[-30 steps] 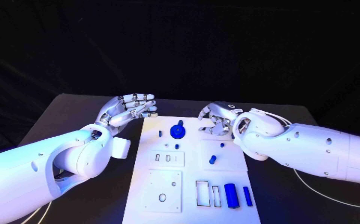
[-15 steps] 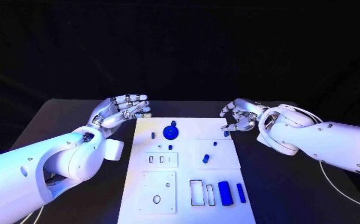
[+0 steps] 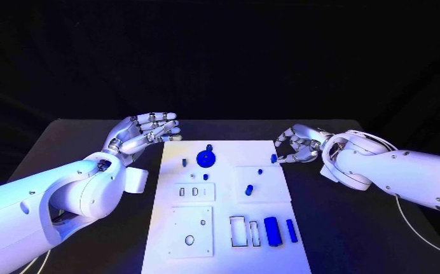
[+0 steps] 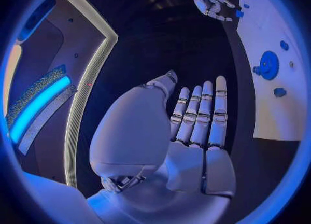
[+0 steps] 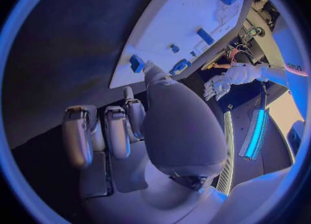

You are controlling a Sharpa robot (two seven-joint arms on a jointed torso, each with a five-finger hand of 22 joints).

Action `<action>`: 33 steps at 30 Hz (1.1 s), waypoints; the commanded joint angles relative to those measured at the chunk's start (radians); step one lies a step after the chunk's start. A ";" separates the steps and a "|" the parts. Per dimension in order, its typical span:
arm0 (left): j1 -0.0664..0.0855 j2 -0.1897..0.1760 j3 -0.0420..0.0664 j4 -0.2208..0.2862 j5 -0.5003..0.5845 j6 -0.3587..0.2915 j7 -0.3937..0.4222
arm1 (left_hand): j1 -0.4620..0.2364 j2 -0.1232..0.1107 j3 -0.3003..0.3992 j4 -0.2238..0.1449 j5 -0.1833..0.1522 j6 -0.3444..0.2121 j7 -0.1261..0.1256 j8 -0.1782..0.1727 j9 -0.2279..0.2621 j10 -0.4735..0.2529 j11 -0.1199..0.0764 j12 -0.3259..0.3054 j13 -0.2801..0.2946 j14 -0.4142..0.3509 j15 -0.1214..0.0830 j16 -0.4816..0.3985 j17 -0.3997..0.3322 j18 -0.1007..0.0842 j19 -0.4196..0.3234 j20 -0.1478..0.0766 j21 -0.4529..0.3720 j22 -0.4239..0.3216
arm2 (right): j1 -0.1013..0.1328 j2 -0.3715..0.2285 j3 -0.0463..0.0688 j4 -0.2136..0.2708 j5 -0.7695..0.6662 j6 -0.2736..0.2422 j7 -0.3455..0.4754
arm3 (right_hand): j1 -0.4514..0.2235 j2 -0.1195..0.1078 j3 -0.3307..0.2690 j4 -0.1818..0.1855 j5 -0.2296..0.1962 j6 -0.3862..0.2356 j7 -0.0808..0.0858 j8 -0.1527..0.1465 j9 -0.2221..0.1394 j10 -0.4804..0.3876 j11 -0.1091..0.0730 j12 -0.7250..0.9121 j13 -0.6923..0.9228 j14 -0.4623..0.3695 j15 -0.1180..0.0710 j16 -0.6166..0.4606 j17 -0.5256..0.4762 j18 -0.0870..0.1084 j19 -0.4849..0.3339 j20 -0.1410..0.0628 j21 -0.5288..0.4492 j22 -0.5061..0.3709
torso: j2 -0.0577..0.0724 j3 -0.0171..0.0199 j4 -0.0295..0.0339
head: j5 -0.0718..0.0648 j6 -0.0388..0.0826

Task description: Assemble the parts on the task board

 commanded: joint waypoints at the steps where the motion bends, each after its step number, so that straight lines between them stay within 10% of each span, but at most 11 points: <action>1: 0.000 0.001 0.001 0.000 0.001 0.019 0.014 | -0.008 -0.001 0.001 0.004 0.001 0.001 0.060 -0.004 -0.001 -0.002 0.003 -0.003 0.000 0.004 0.002 -0.002 0.001 0.010 -0.004 0.001 0.005 0.000 | -0.005 0.004 0.000 -0.004 0.007 0.018 0.024 | 0.009 0.002 -0.004 0.000 0.005 0.004 -0.003 -0.003 0.002 -0.001 -0.003 -0.001 0.071 0.089 0.003 -0.004 0.197 0.014 0.050 0.005 -0.002 0.209 | 0.000 -0.0023 -0.0003 | 0.001 -0.003; 33: 0.000 -0.001 0.001 -0.006 0.001 0.023 0.010 | -0.008 0.001 0.003 0.003 0.001 0.001 0.060 -0.004 -0.001 -0.002 0.003 -0.003 0.000 0.004 0.002 -0.003 0.002 0.010 -0.005 0.001 0.005 0.000 | -0.044 0.062 0.000 -0.048 -0.003 0.048 0.000 | 0.055 0.045 0.068 -0.009 -0.004 0.075 -0.012 0.020 0.013 0.035 -0.013 0.036 0.101 0.093 -0.006 0.002 0.209 0.005 0.075 -0.002 0.027 0.234 | -0.002 -0.0022 -0.0006 | 0.005 -0.014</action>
